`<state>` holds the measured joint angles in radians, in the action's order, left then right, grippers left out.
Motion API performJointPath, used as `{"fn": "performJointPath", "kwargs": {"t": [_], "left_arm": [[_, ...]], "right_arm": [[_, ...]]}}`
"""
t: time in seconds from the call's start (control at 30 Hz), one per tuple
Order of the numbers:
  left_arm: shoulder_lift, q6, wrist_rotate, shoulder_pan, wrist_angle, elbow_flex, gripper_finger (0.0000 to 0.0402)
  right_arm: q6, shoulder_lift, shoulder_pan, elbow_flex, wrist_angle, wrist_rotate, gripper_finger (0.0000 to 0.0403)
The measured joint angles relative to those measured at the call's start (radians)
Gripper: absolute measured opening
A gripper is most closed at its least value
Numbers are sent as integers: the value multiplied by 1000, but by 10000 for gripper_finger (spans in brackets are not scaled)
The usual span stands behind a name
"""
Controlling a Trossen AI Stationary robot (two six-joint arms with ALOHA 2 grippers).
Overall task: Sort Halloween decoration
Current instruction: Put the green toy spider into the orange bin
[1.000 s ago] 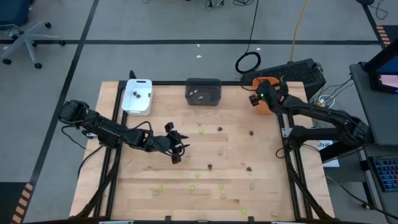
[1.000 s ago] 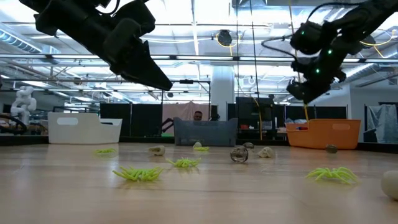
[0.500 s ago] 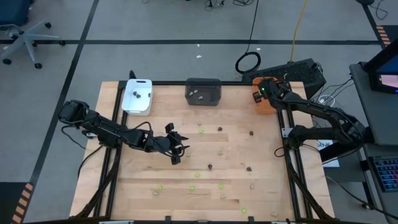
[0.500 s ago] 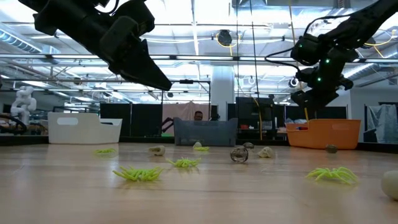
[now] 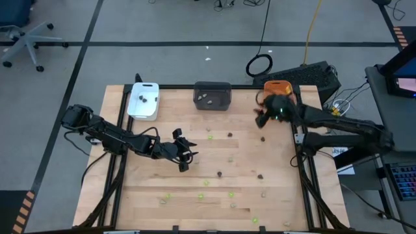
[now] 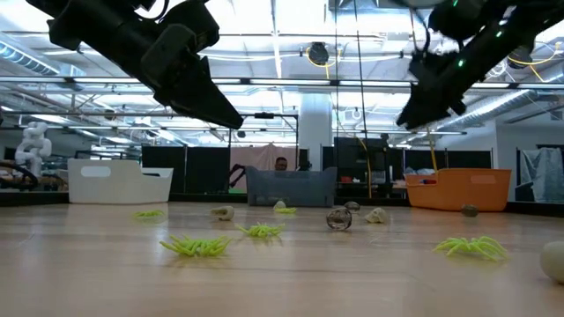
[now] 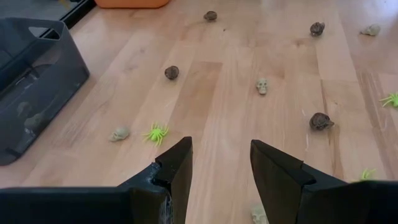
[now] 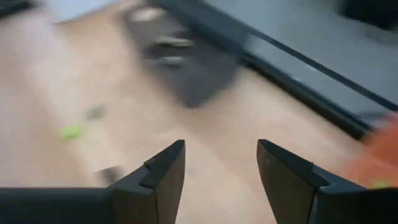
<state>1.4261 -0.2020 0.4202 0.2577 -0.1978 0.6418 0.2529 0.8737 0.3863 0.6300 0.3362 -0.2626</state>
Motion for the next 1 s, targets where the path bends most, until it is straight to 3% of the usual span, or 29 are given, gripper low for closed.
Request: {"fn": "performJointPath", "kwargs": {"t": [0.1,0.27,0.47,0.73,1.0], "left_arm": [[0,1,0,0,1,0,161],[0,-29,-4,42,45,0,161],[0,-43,-66,136,60,0,161],[6,-132,-80,228,45,0,161],[8,-184,-25,255,49,0,161]], "right_arm": [[-13,-7,-152,-30,-90,1,184],[-81,12,-378,-170,-398,4,181],[-162,80,-567,-322,-734,4,181],[-171,249,-681,-383,-924,3,181],[-171,381,-689,-344,-1010,-1,180]]}}
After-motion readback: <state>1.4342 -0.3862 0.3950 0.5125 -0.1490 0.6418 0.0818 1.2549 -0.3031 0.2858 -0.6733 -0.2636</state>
